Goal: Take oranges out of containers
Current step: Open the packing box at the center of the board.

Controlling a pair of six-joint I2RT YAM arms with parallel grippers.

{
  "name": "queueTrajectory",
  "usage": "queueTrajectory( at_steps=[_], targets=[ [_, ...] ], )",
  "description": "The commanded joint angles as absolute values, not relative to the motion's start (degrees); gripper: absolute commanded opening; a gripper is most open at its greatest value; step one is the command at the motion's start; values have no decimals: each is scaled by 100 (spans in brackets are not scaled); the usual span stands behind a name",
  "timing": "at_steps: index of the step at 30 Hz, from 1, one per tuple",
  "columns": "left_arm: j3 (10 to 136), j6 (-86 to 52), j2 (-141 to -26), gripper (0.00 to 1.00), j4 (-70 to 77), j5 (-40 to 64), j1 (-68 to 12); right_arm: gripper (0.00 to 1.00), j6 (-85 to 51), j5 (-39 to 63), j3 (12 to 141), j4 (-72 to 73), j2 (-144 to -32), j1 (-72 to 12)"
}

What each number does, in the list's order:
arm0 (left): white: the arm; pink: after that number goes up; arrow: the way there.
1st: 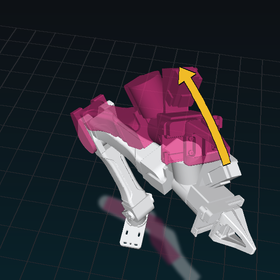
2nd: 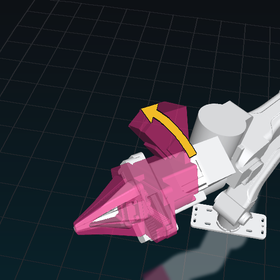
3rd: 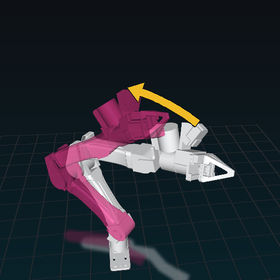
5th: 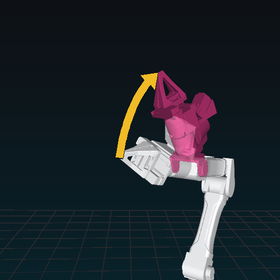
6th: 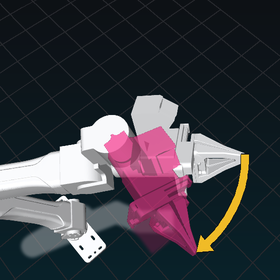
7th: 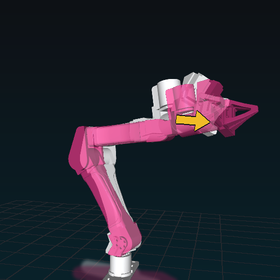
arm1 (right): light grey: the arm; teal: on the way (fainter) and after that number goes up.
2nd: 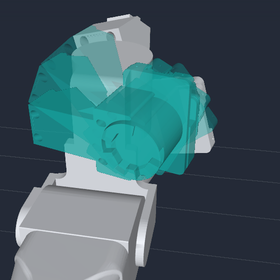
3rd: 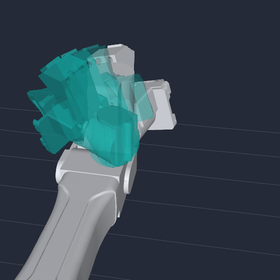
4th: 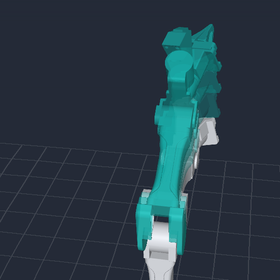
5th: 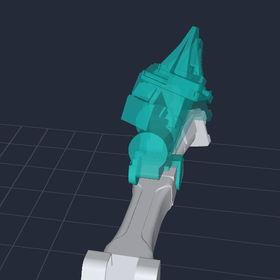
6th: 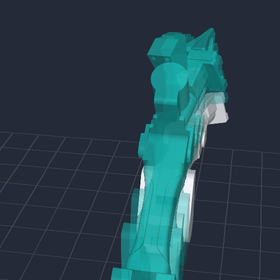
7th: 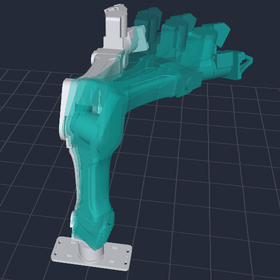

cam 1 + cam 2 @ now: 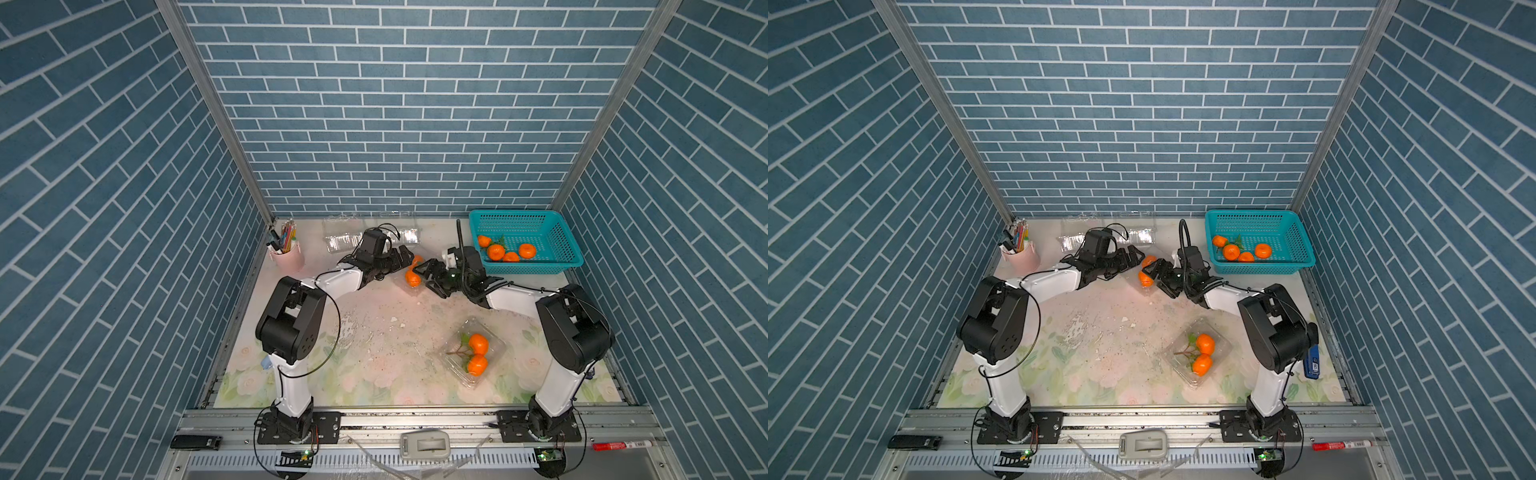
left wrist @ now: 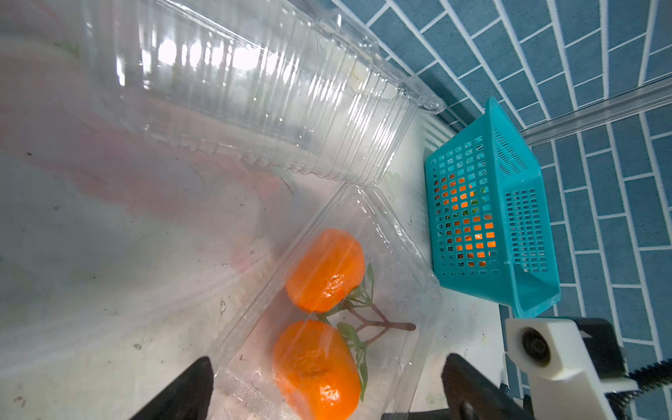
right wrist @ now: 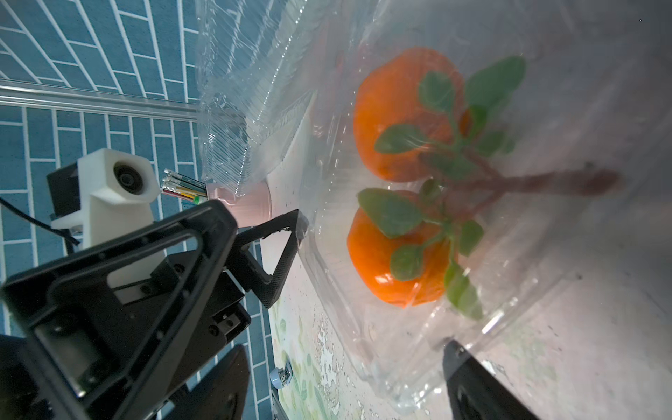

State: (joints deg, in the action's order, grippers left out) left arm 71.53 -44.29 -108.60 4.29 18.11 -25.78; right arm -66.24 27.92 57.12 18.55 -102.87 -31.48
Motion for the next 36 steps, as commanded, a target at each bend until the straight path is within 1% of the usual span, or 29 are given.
queueTrajectory(
  at_steps=[1, 9, 15, 21, 25, 31, 36],
  targets=[
    [7102, -4476, -10808, 99, 534, 1913, -2581, 83, -6700, 2845, 5630, 1874, -10141, -3164],
    [6970, -4668, -10784, 99, 765, 2016, -2592, 82, -6763, 2976, 5568, 2215, -10219, -3080],
    [6773, -4984, -10805, 99, 1128, 2149, -2598, 77, -7142, 3116, 5511, 2880, -10331, -3050],
    [6676, -5270, -10863, 99, 1443, 2199, -2662, 65, -7676, 3078, 5402, 3452, -10474, -3046],
    [6597, -5446, -10832, 99, 1637, 2248, -2690, 59, -7978, 3015, 5311, 3756, -10529, -3050],
    [6454, -5572, -10684, 99, 1764, 2259, -2699, 51, -8190, 2904, 5267, 3814, -10538, -3050],
    [6347, -5726, -10613, 99, 1924, 2371, -2692, 41, -8420, 2657, 5083, 3967, -10556, -3050]
  ],
)
